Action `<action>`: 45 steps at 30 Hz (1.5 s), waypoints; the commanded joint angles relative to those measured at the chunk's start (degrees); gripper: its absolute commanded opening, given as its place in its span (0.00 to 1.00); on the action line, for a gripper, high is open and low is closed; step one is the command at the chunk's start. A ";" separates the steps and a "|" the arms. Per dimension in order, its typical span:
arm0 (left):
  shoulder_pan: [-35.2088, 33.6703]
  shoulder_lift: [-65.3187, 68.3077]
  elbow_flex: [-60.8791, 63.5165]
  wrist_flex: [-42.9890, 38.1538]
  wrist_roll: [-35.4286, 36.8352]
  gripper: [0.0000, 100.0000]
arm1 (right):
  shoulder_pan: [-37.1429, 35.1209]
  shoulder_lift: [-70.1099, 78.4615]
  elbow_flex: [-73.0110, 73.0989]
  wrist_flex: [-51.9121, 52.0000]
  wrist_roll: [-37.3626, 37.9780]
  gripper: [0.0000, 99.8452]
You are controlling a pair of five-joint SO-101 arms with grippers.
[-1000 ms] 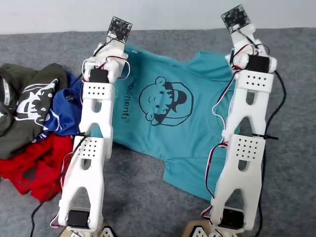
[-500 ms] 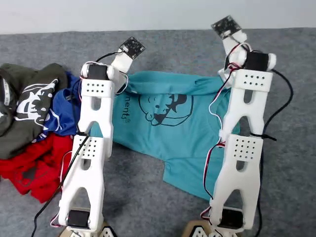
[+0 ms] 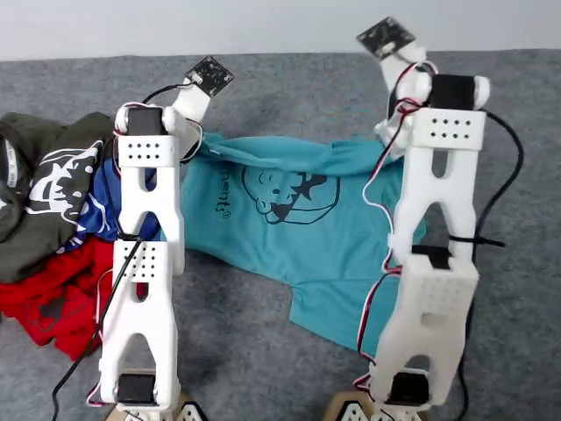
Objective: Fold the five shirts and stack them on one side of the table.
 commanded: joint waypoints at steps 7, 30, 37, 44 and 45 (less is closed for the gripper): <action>-0.35 -8.35 9.01 1.85 -1.14 0.00 | -0.92 -15.16 19.87 2.15 0.44 0.01; 1.93 -42.55 65.27 1.58 -16.62 0.00 | 0.48 -38.64 50.99 2.24 5.27 0.01; 1.67 -42.55 68.00 1.58 -16.62 0.00 | -2.51 -46.73 66.73 2.07 5.10 0.01; 0.70 -42.46 68.00 1.41 -16.44 0.00 | -3.12 -53.76 70.95 2.24 5.27 0.01; 0.44 -42.46 68.00 1.14 -16.44 0.00 | -3.12 -54.73 70.95 2.33 5.27 0.01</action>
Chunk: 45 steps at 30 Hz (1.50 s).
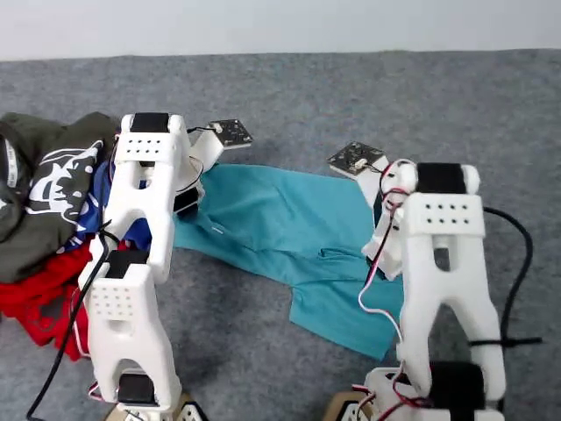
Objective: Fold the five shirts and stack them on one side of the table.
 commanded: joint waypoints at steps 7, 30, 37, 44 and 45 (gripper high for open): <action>-4.13 -4.13 -0.40 0.62 -0.26 0.00 | -0.48 -8.31 -0.09 2.42 0.53 0.01; -2.90 -4.31 4.18 0.70 -0.26 0.18 | -0.31 -8.84 13.80 -1.45 2.99 0.19; -2.55 -4.84 3.91 1.05 -0.44 0.21 | -0.48 -8.84 13.01 -1.36 2.99 0.27; -3.69 -4.84 -5.23 1.14 0.79 0.20 | -0.40 -8.22 8.97 -2.51 2.99 0.27; -3.87 -4.84 -7.43 1.05 2.02 0.20 | -0.40 -8.22 8.97 -3.30 2.99 0.27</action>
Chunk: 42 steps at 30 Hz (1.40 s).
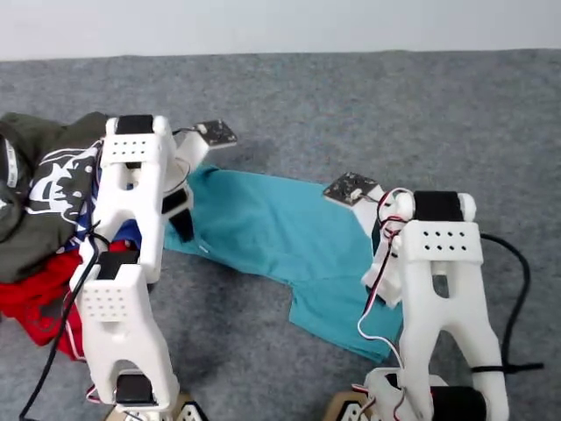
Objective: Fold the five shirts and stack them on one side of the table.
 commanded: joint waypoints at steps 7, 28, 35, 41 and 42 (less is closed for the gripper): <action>-1.93 -3.96 -20.18 1.32 6.59 0.20 | -0.13 -1.54 -3.16 -6.73 0.00 0.27; 4.48 9.67 -17.63 -11.78 30.86 0.02 | 4.09 -1.36 10.90 -38.55 -8.53 0.09; 4.48 15.91 -17.63 -17.76 34.29 0.02 | 4.09 -1.45 10.90 -38.20 -8.62 0.08; 2.81 17.85 -20.00 -22.95 34.46 0.02 | 4.09 -1.45 11.43 -38.37 -8.70 0.08; 2.64 18.11 -20.26 -24.18 34.46 0.02 | 4.09 -1.45 11.87 -38.55 -8.70 0.08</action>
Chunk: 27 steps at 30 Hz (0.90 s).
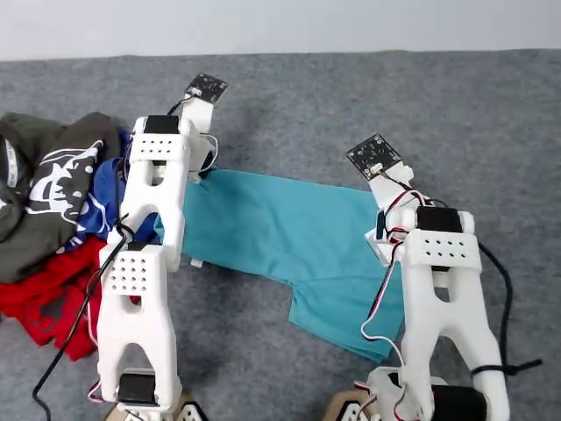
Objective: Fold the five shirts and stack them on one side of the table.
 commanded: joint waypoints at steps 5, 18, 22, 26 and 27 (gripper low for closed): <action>-1.85 1.93 -6.20 -7.30 0.53 0.02 | 0.66 -1.45 1.14 -1.27 -0.70 0.08; -1.23 3.69 -24.13 12.92 0.09 0.02 | 0.66 -1.45 1.14 -1.36 -0.79 0.08; -0.62 3.69 -27.12 17.32 -0.97 0.02 | 0.66 -1.45 1.14 -1.36 -0.79 0.08; -0.26 3.69 -27.82 18.90 -2.99 0.02 | 0.66 -1.45 1.14 -1.36 -0.88 0.08; -0.26 3.69 -27.74 18.90 -2.99 0.02 | 0.66 -1.45 1.14 -1.36 -0.88 0.08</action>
